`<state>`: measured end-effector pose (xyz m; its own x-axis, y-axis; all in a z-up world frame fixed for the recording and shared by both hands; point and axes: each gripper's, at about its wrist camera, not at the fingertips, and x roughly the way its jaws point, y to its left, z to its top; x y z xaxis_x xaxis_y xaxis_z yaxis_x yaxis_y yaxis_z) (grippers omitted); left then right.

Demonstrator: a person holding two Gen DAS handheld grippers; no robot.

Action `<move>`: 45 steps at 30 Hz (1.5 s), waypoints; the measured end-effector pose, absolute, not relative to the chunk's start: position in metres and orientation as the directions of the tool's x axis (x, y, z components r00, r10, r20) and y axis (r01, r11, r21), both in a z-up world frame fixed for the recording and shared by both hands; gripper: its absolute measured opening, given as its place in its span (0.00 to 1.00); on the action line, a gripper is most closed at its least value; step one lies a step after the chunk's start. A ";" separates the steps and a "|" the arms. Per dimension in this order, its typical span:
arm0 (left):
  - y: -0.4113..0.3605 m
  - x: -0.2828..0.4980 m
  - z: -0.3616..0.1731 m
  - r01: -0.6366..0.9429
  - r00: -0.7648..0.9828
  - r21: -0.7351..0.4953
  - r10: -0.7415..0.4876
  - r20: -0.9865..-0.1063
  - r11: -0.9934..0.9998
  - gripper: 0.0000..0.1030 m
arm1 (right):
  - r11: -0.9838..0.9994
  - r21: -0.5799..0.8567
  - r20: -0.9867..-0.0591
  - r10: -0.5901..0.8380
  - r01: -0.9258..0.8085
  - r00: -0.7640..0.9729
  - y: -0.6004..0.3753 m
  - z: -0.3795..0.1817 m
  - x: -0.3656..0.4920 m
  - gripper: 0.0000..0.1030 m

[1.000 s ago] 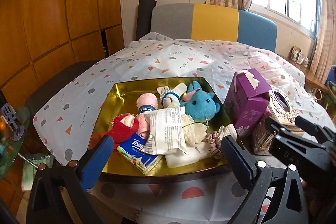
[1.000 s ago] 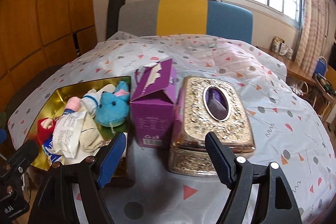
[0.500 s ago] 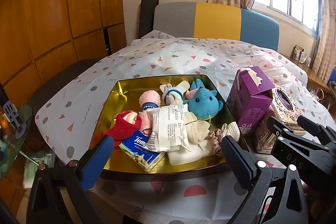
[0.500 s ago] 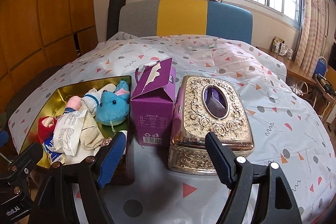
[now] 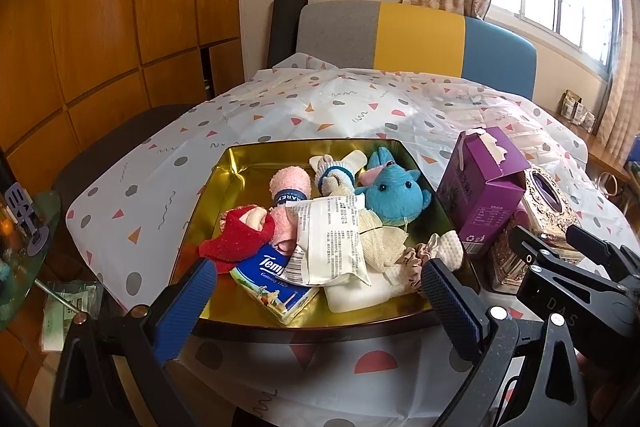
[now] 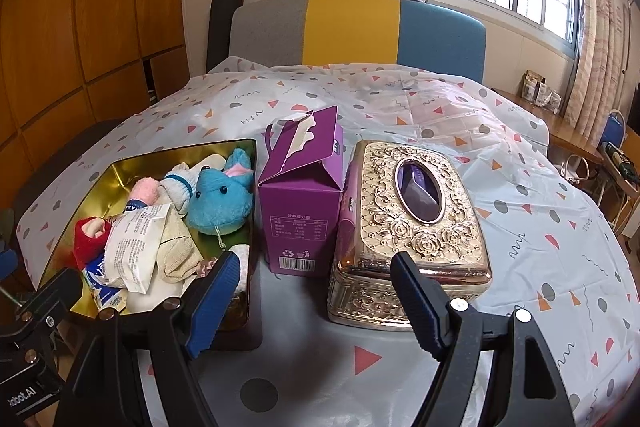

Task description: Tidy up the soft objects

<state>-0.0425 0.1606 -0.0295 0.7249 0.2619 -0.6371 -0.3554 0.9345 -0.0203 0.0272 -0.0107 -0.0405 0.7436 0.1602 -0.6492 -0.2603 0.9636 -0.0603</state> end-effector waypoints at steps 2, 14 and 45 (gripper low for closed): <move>0.161 -0.043 -0.030 -0.356 0.724 -0.021 0.262 -0.638 0.934 1.00 | 0.963 -0.062 -0.650 0.161 -0.263 0.743 -0.010 -0.041 0.027 0.77; 0.164 -0.043 -0.030 -0.361 0.721 -0.025 0.262 -0.641 0.932 1.00 | 0.960 -0.063 -0.658 0.165 -0.272 0.734 -0.006 -0.043 0.028 0.77; 0.163 -0.047 -0.027 -0.345 0.746 -0.031 0.254 -0.615 0.938 1.00 | 0.958 -0.070 -0.665 0.164 -0.280 0.729 -0.004 -0.044 0.027 0.77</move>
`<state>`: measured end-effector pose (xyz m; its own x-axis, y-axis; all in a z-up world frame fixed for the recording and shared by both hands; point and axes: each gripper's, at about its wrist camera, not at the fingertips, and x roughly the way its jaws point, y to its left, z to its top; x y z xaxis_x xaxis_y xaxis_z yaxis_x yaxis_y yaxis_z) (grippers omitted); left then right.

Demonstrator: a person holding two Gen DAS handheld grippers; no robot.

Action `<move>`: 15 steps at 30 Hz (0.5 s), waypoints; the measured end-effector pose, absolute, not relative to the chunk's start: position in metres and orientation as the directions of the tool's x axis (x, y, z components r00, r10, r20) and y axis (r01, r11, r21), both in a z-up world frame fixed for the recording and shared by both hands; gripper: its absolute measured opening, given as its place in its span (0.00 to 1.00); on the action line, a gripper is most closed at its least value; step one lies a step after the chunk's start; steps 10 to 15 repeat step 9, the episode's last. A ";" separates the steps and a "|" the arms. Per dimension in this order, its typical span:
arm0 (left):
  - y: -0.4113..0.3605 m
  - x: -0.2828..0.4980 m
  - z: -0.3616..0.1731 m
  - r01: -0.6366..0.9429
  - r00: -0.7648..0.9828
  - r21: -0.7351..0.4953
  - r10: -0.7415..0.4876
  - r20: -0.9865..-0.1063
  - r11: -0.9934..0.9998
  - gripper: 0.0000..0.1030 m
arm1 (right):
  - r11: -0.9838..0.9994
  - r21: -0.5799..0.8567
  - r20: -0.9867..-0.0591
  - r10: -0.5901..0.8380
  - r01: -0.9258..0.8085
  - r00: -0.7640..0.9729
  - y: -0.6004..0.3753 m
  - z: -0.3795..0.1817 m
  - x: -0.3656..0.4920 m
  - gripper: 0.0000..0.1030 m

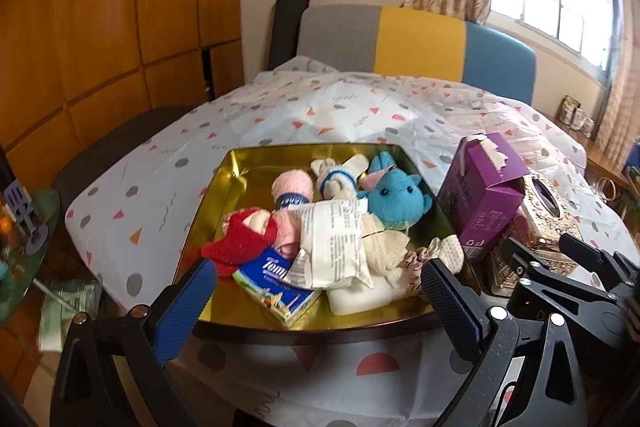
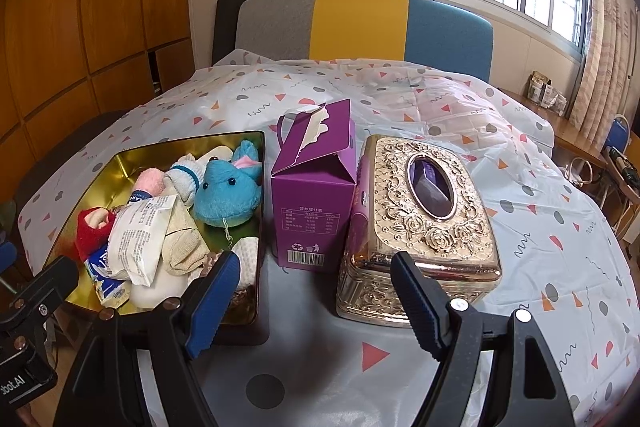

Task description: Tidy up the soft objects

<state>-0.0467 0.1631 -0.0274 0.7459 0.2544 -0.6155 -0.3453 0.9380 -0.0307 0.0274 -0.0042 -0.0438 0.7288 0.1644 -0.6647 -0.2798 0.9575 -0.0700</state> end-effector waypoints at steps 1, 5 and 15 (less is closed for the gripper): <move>0.163 -0.047 -0.027 -0.339 0.752 -0.036 0.247 -0.611 0.940 0.99 | 0.957 -0.071 -0.666 0.163 -0.280 0.728 -0.004 -0.044 0.027 0.77; 0.165 -0.047 -0.028 -0.329 0.758 -0.051 0.232 -0.610 0.943 0.92 | 0.957 -0.069 -0.672 0.165 -0.282 0.722 -0.004 -0.046 0.027 0.77; 0.165 -0.046 -0.028 -0.337 0.747 -0.044 0.239 -0.620 0.941 0.94 | 0.958 -0.065 -0.658 0.168 -0.278 0.734 -0.007 -0.043 0.026 0.77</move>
